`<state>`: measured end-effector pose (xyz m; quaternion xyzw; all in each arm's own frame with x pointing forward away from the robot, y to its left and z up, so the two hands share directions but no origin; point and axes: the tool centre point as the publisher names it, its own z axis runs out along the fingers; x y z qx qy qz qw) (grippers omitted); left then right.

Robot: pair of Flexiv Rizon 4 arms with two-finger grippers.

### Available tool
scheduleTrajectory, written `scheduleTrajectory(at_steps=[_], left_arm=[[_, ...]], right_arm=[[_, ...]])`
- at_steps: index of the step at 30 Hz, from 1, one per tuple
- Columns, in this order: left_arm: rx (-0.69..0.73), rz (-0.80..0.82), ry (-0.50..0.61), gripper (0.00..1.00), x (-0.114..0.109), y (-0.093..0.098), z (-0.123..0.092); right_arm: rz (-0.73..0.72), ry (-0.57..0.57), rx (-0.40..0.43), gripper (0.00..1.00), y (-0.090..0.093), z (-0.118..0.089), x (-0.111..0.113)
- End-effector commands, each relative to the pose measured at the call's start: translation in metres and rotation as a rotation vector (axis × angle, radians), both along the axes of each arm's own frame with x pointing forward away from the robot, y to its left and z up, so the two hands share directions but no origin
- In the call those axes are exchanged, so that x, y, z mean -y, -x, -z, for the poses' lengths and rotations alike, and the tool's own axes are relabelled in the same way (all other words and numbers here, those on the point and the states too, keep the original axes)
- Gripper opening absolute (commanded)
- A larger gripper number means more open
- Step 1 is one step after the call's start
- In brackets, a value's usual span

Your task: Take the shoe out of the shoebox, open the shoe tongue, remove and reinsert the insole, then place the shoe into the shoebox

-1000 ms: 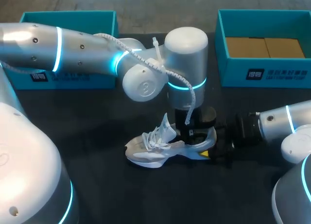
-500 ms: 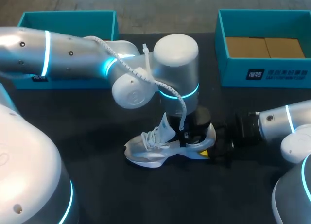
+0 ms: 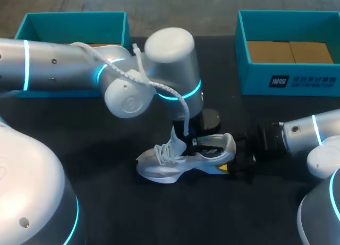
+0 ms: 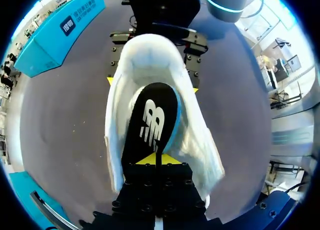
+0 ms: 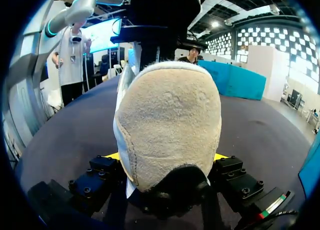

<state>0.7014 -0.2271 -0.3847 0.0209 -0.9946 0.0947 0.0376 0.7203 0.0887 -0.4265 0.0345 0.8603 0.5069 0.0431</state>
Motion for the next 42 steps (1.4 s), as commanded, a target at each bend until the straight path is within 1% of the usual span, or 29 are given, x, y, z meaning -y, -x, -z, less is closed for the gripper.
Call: scheduleTrajectory(at_steps=[1, 2, 14, 26, 36, 37, 42], left_arm=[[-0.034, 0.011, 0.039, 0.00, -0.013, -0.001, -0.011], [-0.061, 0.015, 0.055, 0.00, -0.013, -0.001, -0.013], [-0.135, 0.033, 0.130, 0.00, -0.014, 0.001, -0.031], [-0.156, 0.065, 0.184, 0.00, -0.011, 0.006, -0.043], [-0.171, 0.105, 0.209, 0.00, -0.001, 0.016, -0.047], [-0.183, 0.121, 0.221, 0.00, 0.003, 0.019, -0.048], [-0.195, 0.143, 0.241, 0.00, 0.011, 0.021, -0.051]], right_arm=[[0.002, 0.003, 0.001, 0.00, 0.001, 0.002, -0.001], [0.002, 0.003, 0.001, 0.00, 0.001, 0.002, -0.001], [0.002, 0.003, 0.001, 0.00, 0.001, 0.002, -0.001], [0.002, 0.003, 0.001, 0.00, 0.001, 0.002, -0.001], [0.002, 0.003, 0.001, 0.00, 0.001, 0.002, -0.001], [0.002, 0.003, 0.001, 0.00, 0.001, 0.002, -0.001], [0.002, 0.003, 0.001, 0.00, 0.001, 0.002, -0.001]])
